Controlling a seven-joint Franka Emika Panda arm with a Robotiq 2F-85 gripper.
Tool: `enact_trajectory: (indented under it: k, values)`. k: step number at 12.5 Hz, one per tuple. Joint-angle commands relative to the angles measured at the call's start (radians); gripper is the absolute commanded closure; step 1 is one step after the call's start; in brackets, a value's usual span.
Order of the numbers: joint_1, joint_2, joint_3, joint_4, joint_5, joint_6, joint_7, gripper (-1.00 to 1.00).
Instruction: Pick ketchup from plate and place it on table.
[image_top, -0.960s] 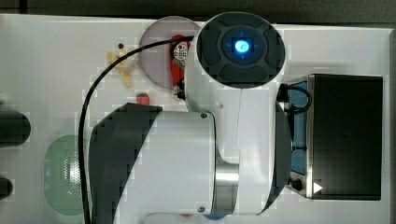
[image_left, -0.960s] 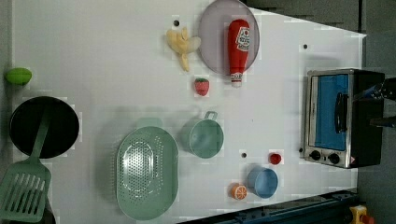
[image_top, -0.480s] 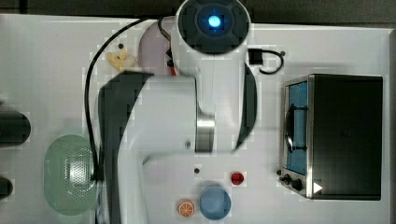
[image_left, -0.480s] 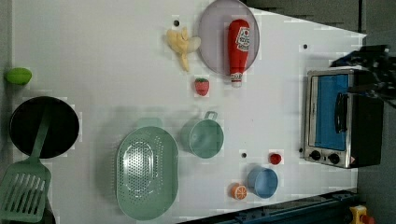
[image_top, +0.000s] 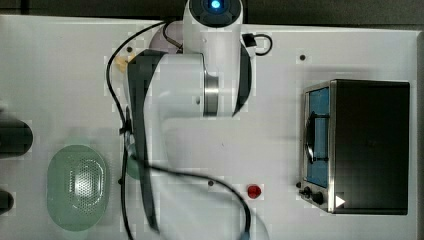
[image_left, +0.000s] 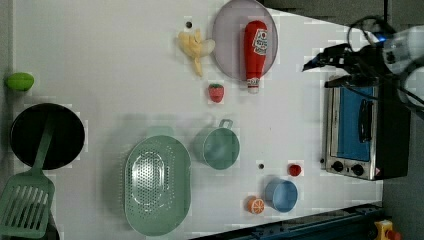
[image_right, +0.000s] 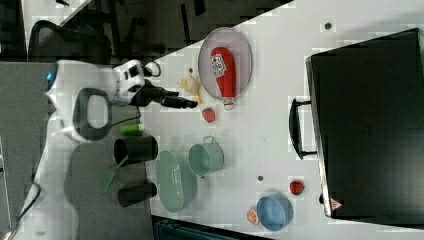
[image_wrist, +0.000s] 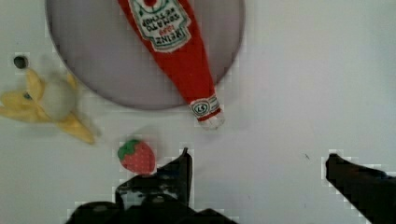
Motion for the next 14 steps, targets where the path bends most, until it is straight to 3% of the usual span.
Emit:
enact_trajectory:
  k: [1,7,14]
  values:
    - [0.018,0.069,0.004,0.071,-0.045,0.026,-0.165,-1.0]
    - [0.074,0.278,0.003,0.189,-0.128,0.166,-0.225,-1.0]
    - [0.081,0.412,0.0,0.194,-0.176,0.343,-0.225,-1.0]
